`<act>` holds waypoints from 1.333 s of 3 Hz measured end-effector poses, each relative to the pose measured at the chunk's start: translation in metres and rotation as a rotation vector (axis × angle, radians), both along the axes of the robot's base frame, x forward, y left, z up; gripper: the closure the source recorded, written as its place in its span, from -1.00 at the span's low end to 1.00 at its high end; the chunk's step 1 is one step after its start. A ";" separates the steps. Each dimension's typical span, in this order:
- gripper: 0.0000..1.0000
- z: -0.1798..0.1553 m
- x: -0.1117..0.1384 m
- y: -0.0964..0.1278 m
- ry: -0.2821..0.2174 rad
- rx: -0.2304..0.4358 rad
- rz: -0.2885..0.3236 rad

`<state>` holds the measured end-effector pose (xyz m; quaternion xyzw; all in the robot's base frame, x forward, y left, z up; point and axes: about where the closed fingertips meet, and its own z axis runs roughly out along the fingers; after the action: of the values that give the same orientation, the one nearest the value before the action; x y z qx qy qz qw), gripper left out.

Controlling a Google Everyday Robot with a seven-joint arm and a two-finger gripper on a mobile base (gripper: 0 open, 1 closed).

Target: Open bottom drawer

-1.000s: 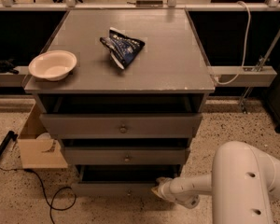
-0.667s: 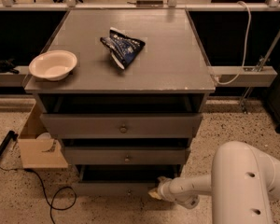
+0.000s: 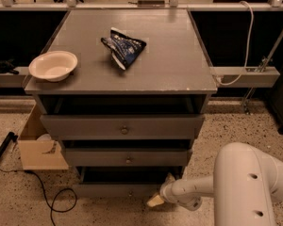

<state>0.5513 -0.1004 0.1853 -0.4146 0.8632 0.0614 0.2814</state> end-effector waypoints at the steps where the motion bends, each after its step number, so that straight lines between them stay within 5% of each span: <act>1: -0.62 0.000 0.000 0.000 0.000 0.000 0.000; 2: 0.00 -0.004 -0.011 0.007 0.019 -0.009 0.025; 4: 0.92 -0.001 -0.017 0.011 0.024 0.002 0.038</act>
Offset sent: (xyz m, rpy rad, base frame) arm -0.0101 0.0017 0.0016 -0.0422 0.0271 0.0137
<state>0.5340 -0.0895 0.1846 -0.4299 0.8584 0.0724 0.2702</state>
